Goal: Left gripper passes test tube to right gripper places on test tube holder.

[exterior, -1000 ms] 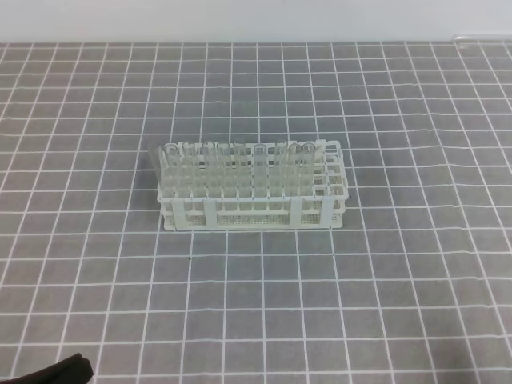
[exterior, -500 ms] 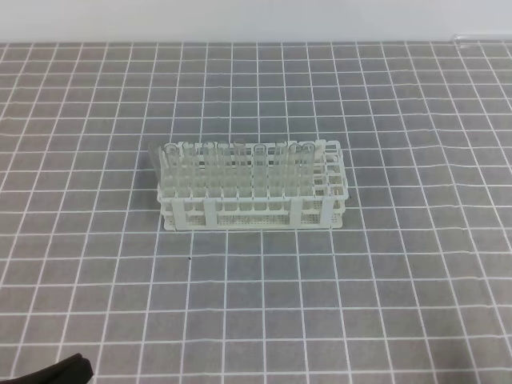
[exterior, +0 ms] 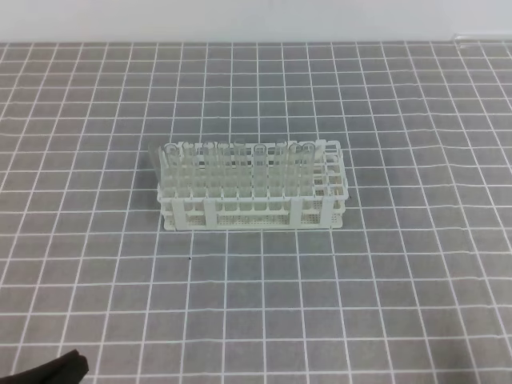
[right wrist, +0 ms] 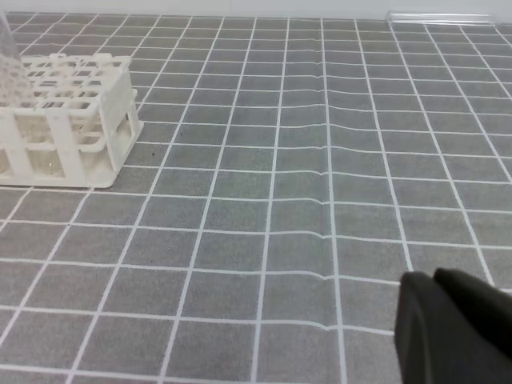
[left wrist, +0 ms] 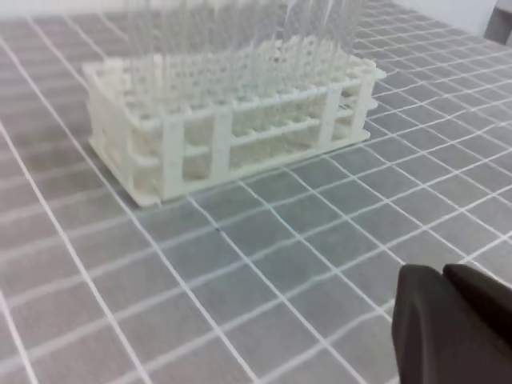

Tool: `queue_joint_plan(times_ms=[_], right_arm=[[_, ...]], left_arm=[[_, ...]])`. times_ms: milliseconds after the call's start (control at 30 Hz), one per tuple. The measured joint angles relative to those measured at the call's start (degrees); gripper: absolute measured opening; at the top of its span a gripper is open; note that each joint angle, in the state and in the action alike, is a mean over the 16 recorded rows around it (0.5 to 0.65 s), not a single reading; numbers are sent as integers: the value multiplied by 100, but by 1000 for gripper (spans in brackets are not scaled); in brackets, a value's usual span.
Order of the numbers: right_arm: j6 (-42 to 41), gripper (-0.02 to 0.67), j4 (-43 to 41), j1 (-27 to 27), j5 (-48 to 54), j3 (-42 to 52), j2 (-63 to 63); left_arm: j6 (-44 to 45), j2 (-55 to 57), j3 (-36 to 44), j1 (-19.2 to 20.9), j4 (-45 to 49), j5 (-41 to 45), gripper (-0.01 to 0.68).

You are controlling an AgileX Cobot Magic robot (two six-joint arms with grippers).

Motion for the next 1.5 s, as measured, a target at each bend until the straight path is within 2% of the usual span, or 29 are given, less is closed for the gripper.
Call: queue_joint_plan(times_ms=[100, 233, 533, 700, 933, 1500], right_arm=[[0, -13, 3, 0, 0, 0, 0], [0, -13, 6, 0, 0, 0, 0], [2, -13, 7, 0, 0, 0, 0], [5, -13, 7, 0, 0, 0, 0], [10, -13, 7, 0, 0, 0, 0], [10, -13, 7, 0, 0, 0, 2]], left_arm=[[238, 6, 14, 299, -35, -175, -1], [610, 10, 19, 888, -215, -415, -1], [1285, -85, 29, 2638, -1064, -688, -1], [1352, -349, 19, 3207, -1173, -550, -1], [1368, -771, 19, 3490, -1163, -169, -1], [1453, -916, 19, 3568, -1083, 1042, -2]])
